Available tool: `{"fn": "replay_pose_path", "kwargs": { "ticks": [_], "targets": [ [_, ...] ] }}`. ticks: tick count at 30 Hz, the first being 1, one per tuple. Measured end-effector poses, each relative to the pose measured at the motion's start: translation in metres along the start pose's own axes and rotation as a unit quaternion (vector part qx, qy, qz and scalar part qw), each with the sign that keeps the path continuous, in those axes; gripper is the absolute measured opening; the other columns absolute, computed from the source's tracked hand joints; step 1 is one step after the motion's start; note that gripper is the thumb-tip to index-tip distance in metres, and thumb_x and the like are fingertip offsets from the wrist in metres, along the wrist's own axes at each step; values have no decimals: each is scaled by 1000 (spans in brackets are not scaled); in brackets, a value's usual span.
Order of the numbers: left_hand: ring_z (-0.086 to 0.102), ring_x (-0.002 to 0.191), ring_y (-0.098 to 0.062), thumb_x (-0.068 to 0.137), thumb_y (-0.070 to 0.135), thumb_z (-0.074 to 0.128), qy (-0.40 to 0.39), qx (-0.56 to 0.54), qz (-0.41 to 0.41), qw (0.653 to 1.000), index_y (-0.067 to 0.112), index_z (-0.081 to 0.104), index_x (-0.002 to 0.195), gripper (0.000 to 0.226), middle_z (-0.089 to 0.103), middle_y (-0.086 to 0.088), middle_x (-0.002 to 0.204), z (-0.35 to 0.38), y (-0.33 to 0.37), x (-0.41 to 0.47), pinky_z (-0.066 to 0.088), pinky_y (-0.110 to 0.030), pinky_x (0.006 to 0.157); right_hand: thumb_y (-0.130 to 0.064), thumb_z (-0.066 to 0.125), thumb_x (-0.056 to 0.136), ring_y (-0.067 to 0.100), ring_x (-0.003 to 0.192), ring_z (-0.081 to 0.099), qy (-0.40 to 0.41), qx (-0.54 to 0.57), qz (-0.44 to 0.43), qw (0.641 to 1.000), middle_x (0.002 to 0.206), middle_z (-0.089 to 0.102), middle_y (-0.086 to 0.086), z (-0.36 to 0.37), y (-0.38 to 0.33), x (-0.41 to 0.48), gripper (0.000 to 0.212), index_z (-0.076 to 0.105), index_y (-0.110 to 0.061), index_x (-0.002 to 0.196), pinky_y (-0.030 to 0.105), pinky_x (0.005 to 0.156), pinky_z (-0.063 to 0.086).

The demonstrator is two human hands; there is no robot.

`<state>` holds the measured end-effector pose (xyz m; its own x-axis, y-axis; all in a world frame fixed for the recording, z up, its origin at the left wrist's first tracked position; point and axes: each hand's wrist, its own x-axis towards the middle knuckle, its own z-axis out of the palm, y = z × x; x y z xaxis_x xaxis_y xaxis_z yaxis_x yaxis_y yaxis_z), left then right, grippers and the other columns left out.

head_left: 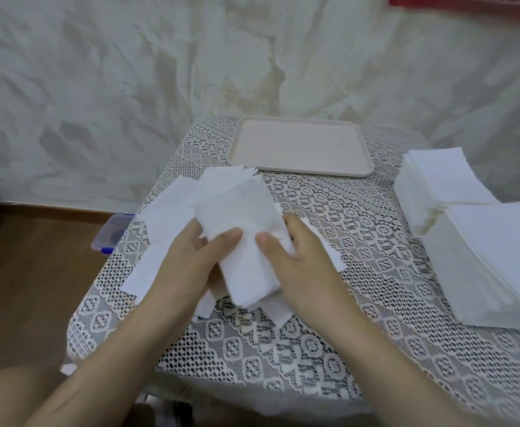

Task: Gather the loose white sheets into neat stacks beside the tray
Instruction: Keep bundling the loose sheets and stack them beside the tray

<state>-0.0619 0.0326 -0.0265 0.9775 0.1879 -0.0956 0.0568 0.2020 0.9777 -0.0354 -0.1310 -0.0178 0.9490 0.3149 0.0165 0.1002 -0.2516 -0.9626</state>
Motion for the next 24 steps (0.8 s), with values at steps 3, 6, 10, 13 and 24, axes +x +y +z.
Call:
{"fn": "replay_pose_path", "kwargs": {
  "ticks": [3,6,10,13,24],
  "targets": [
    [76,105,-31,98,20,68,46,56,3,997,18,69,121,23,80,-6,110,-18,10,7,60,-48,86,-43,59,100,9,85,68,-11,-27,-12,1000,94,71,-7,-2,0,5,13,63,-30,99,46,79,60],
    [71,111,-39,98,23,71,92,80,-9,993,16,71,111,15,76,-18,115,-41,23,19,52,-51,96,-30,65,98,11,74,63,24,-111,-48,992,84,69,-11,-16,2,19,8,67,-27,91,39,74,57],
    [72,86,-24,103,19,63,121,63,-21,990,16,71,101,8,80,-8,94,-52,27,29,53,-41,84,-28,67,97,4,81,60,3,-255,-86,963,101,65,-15,-21,-1,50,14,66,-31,111,29,73,44],
    [72,84,-20,102,18,64,131,57,-25,989,18,72,102,8,80,1,85,-54,23,36,54,-37,78,-35,69,94,18,116,58,-53,-353,-102,929,134,56,-5,-8,-6,80,44,56,-32,136,34,93,44],
    [74,83,-20,101,17,63,144,-3,-39,989,15,70,109,11,79,-5,96,-60,22,37,54,-37,72,-30,65,94,30,108,60,-88,-394,-99,910,110,63,4,22,1,129,17,69,-26,110,38,85,46]
  ]
}}
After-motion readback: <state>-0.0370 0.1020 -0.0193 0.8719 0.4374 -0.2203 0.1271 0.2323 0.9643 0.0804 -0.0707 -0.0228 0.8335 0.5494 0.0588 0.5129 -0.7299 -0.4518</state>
